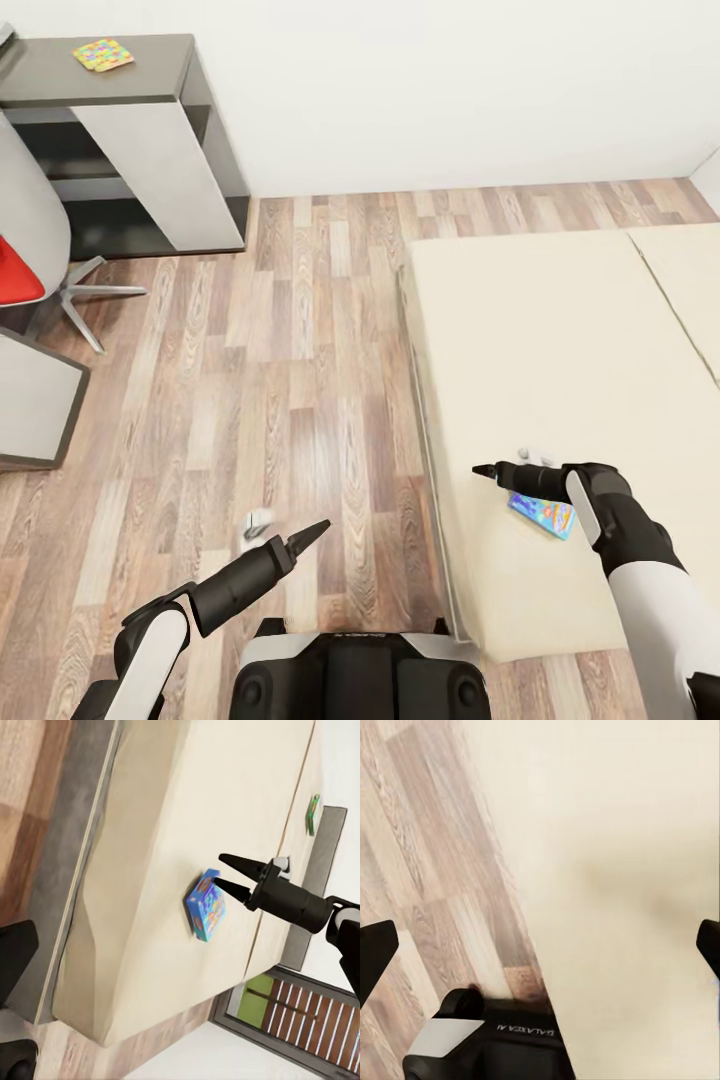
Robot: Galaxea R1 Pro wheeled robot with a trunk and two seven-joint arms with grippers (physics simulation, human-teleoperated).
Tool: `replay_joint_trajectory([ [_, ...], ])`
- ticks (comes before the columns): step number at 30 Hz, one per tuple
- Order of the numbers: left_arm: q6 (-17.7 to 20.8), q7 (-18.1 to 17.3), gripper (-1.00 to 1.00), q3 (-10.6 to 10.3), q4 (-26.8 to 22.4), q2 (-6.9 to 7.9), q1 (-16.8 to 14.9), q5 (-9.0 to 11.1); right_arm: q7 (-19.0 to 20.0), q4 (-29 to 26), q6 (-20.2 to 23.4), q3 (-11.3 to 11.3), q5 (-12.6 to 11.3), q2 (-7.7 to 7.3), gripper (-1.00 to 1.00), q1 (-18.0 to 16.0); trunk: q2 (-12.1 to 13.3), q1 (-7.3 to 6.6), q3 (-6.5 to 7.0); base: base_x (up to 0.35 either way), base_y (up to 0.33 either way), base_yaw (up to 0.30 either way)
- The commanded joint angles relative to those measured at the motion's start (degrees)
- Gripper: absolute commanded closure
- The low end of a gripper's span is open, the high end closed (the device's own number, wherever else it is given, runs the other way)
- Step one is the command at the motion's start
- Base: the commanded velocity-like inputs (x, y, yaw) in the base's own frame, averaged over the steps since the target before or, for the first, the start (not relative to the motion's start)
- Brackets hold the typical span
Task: Put all the toys in the child's room - the three board games (two on the bed and one on the table), the two jigsaw puzzles on the table, and the tennis ball on the table - inside the toy box on the table in the child's room.
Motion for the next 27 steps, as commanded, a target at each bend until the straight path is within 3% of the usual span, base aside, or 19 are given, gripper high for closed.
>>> replay_joint_trajectory([
  [1,0.2,0.0,-1.0,0.0,0.0,0.03,0.0,0.2,-0.2,-0.2,0.5,-0.1,-0.5,0.0,-1.0,0.0,0.0,0.01,-0.03,-0.051,0.271,0.0],
  [15,0.2,0.0,-1.0,0.0,0.0,0.02,0.0,0.2,-0.2,-1.7,0.7,-0.1,-0.5,-0.03,-1.0,0.1,0.0,0.01,-0.03,-0.061,0.279,-0.014],
  [22,0.2,0.1,-1.0,0.0,0.0,0.02,0.0,0.2,-0.2,-3.0,0.7,-0.2,-0.5,-0.09,-1.0,0.1,0.0,0.01,-0.03,-0.033,0.222,-0.148],
  [27,0.1,0.2,-1.0,0.0,0.0,-0.01,0.0,0.2,-0.2,-5.7,0.9,-0.7,-0.5,-0.92,-1.0,0.1,0.0,0.01,-0.03,-0.014,0.108,-0.223],
])
